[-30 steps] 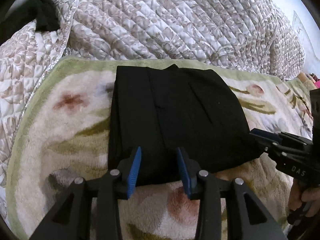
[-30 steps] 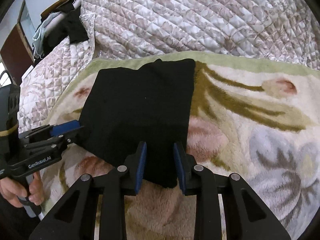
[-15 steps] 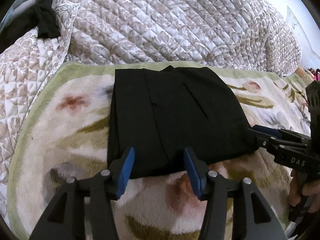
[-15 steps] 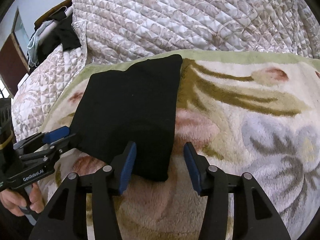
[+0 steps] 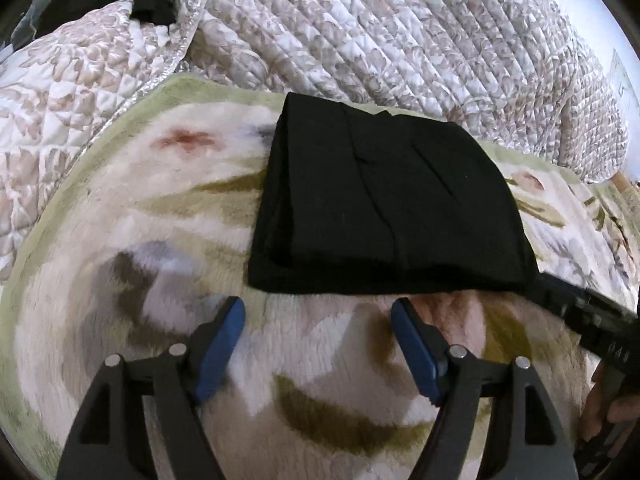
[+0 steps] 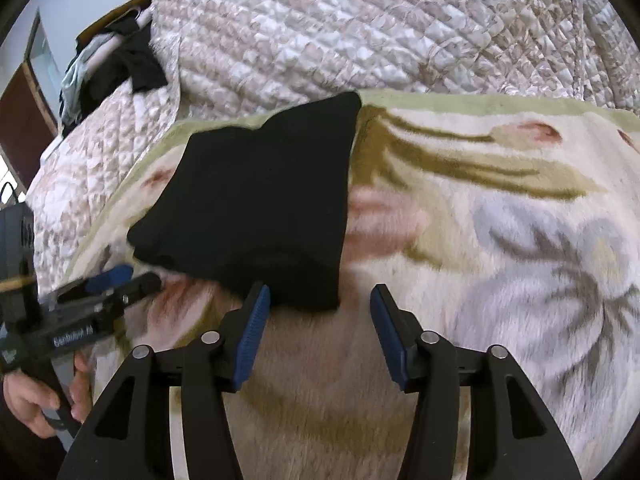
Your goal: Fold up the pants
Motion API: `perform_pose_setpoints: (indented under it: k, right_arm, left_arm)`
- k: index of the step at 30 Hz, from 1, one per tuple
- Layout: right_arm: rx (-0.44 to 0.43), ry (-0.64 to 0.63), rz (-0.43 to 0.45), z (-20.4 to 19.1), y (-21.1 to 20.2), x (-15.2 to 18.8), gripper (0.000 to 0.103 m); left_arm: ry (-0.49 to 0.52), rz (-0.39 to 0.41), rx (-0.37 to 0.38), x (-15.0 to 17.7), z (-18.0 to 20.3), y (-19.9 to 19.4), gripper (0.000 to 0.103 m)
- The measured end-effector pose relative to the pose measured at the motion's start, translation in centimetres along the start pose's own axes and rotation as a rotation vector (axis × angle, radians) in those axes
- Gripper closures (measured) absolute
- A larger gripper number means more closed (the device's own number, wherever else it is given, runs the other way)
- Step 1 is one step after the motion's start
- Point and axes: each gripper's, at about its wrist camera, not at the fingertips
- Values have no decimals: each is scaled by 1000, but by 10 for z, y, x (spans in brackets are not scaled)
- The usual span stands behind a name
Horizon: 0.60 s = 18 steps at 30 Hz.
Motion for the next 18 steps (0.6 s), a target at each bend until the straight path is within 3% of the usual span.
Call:
perform_pose_setpoints:
  k: [4,8,18]
  right_arm:
    - [92,-181,6,-30,-5,17,46]
    - [51,-125,6,-18,-10,17,46]
    - [18,-105,13,-16,-10,19,42]
  left_arm:
    - [3,0,6,11,2,-10,25]
    - [109,5,-27,24,17,-16,24]
    - [114,-5,-23,22,19,-13,19]
Point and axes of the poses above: each gripper's, at about its wrist camera, not at the fingertips, and y roughly the way its jaws point, z to its right, x to its underside, and after that the axes turned 7 degrees about z, right-handed
